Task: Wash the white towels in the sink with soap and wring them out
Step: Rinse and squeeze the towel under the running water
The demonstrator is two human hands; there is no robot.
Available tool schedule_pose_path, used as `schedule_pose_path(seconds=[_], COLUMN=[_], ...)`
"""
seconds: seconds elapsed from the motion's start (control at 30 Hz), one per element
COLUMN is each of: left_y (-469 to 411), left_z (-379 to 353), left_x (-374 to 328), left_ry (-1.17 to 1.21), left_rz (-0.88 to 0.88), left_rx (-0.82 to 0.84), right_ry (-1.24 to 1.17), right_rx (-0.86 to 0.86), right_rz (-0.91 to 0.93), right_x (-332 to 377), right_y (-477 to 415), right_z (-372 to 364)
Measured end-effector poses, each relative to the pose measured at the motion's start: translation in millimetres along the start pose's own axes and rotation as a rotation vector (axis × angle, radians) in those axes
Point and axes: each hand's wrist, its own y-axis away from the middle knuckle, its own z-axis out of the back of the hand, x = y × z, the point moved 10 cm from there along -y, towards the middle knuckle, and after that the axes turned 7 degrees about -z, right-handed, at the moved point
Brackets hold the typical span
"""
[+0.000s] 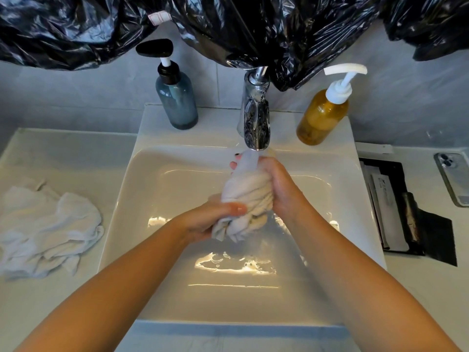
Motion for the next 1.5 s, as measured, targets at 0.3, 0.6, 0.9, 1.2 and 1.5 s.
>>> schedule_pose_path(seconds=[0.3, 0.6, 0.9, 1.2, 1.5], left_y=[-12.3, -3.7, -12.8, -7.1, -14.0], left_z=[-25.4, 11.6, 4.5, 0.8, -4.4], left_x=[-13.2, -40.7, -33.5, -14.0, -3.7], left_ry=[-0.102, -1.042, -0.583, -0.354, -0.023], left_rz=[-0.039, -0.095, -0.189, -0.046, -0.081], left_rx=[0.122, -0.406, -0.213, -0.103, -0.037], right_ry=[-0.032, -0.030, 0.092, 0.148, 0.098], right_rx=[0.060, -0.232, -0.226, -0.082, 0.029], right_rz=[-0.034, -0.035, 0.208, 0.174, 0.107], right_x=[6.1, -8.4, 21.9, 29.3, 25.7], right_y=[5.4, 21.7, 25.7, 9.3, -10.5], right_z=[9.1, 31.9, 23.6, 0.6, -13.6])
